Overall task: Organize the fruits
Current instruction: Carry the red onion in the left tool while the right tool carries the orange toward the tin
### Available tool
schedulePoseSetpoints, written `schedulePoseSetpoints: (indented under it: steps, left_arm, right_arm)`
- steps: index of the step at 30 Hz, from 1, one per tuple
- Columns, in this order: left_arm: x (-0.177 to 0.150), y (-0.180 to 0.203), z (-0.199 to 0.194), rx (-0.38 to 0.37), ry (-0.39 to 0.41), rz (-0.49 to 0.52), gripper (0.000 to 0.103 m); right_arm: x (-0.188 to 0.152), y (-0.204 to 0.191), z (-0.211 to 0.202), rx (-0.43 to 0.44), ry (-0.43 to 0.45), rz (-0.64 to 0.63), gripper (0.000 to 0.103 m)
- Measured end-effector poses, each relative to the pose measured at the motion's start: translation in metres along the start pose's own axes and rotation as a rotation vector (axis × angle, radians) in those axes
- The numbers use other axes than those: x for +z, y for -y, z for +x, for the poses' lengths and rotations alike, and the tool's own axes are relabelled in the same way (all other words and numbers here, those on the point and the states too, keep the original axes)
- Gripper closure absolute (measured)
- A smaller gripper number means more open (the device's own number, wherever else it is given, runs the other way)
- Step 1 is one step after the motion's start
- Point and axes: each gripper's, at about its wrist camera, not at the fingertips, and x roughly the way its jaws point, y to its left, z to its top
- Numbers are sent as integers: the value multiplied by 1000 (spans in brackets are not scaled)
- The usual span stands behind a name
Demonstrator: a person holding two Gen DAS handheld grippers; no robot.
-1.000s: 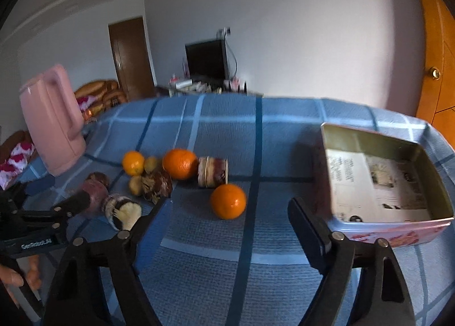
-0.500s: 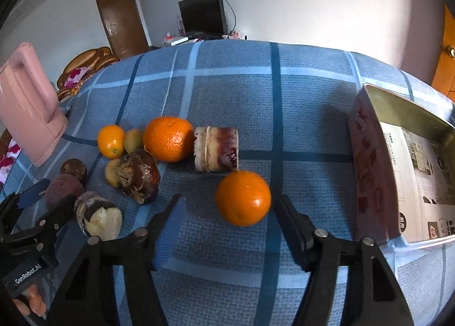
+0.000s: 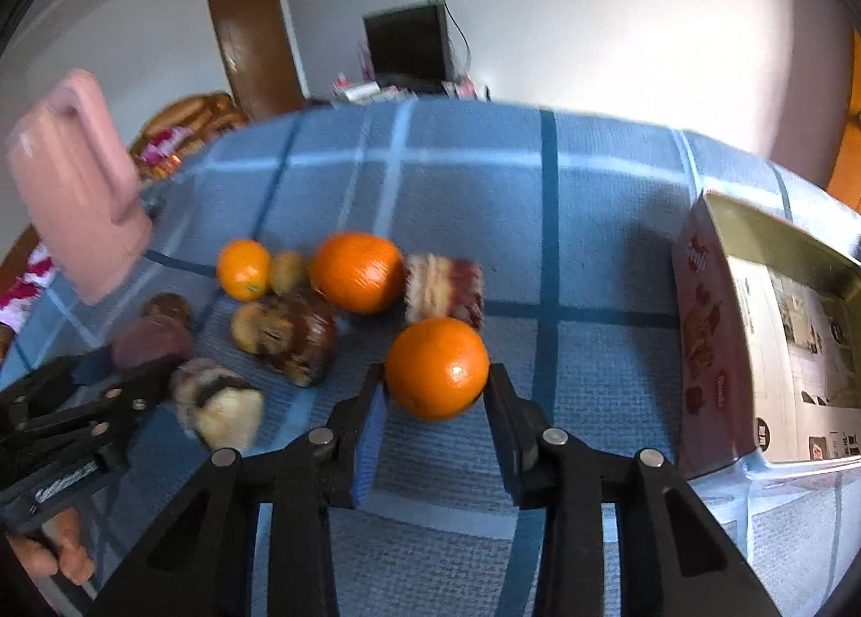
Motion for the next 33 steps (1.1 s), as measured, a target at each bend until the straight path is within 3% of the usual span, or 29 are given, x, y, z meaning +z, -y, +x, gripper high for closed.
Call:
schedulePoseSetpoints:
  steps: [10,16,23,33]
  left_arm:
    - [-5,-16,-6,-17,22,-72,41]
    - [-2,-16,-28,-3,154,-62,41]
    - [-1,-3,-46,-43,291,-24,41]
    - [-7,29,-56,-1,374,35,41]
  right_arm:
    - [-6,-11,-27,32,119,-35,65]
    - [-8,-8,-32,45,164,-19,65]
    - [-9,-15,-48,-65,283,-69,65]
    - [-13,-18,-59,-155,354,-128,65]
